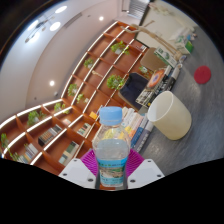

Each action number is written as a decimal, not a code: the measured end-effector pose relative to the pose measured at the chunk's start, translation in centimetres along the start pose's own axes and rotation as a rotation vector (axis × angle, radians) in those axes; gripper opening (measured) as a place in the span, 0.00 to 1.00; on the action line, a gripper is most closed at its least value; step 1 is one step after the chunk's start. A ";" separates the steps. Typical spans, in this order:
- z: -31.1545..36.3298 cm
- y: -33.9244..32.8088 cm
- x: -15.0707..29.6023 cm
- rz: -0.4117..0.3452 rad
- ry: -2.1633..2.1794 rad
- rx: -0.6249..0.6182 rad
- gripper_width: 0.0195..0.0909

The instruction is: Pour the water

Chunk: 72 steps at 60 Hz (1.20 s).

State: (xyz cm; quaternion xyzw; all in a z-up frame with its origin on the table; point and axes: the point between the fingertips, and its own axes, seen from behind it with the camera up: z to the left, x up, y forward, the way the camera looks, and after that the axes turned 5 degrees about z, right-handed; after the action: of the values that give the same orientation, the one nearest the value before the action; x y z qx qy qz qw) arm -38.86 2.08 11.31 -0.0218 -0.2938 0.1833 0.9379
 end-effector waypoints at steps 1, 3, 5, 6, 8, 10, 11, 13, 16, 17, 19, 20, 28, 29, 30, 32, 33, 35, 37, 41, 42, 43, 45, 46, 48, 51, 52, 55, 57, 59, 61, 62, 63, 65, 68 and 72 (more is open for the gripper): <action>0.3 0.2 0.4 -0.007 0.045 0.022 0.16; 0.5 0.4 1.1 -0.019 0.142 0.059 0.16; 0.6 0.7 1.9 -0.033 0.240 0.089 0.16; 1.5 0.2 2.4 -0.033 0.294 0.100 0.16; 1.0 0.9 3.1 -0.051 0.370 0.128 0.16; 0.9 1.2 3.6 -0.057 0.456 0.153 0.16; 0.8 1.3 3.9 -0.062 0.499 0.164 0.16; 0.7 1.5 4.5 -0.078 0.573 0.181 0.16; 1.0 1.9 4.9 -0.077 0.667 0.202 0.16; 0.8 2.1 5.1 -0.079 0.698 0.207 0.16; 0.7 2.4 5.4 -0.085 0.747 0.216 0.16; 0.7 2.5 5.6 -0.086 0.768 0.223 0.16; 1.3 2.6 7.1 -0.097 0.946 0.305 0.16; 1.5 2.3 7.3 -0.095 0.965 0.310 0.16; 1.4 2.6 7.3 -0.095 0.972 0.309 0.16; 1.2 2.7 7.3 -0.093 0.978 0.302 0.16; 1.1 2.8 7.3 -0.093 0.974 0.297 0.16; 1.1 2.8 7.3 -0.088 0.962 0.293 0.16; 1.2 2.5 7.3 -0.083 0.956 0.288 0.16; 1.4 2.4 7.3 -0.078 0.918 0.278 0.16; 1.5 2.2 7.2 -0.075 0.906 0.274 0.16; 1.5 2.2 7.1 -0.072 0.887 0.264 0.16; 1.5 2.1 7.0 -0.069 0.840 0.245 0.16; 1.6 2.0 7.0 -0.064 0.812 0.236 0.16; 1.9 1.8 7.1 -0.056 0.742 0.221 0.16; 2.3 1.6 7.6 -0.044 0.593 0.185 0.16; 2.5 1.5 7.9 -0.042 0.534 0.171 0.16; 2.8 0.7 9.1 -0.038 0.353 0.140 0.16; 3.1 0.7 10.0 -0.041 0.220 0.098 0.18; 2.9 0.4 11.2 -0.051 0.092 0.055 0.21; 2.7 0.0 12.5 -0.059 -0.029 0.007 0.21; 2.5 -0.2 13.2 -0.066 -0.089 -0.018 0.21; 2.1 -0.4 14.1 -0.075 -0.150 -0.038 0.21; 1.6 -0.9 15.4 -0.095 -0.267 -0.087 0.21; 1.0 -1.8 17.2 -0.107 -0.414 -0.174 0.21; -1.2 -2.7 20.2 -0.135 -0.617 -0.305 0.21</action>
State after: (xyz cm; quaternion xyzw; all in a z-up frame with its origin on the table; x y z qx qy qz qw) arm -21.89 6.83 21.72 -0.0857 -0.5881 0.0731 0.8009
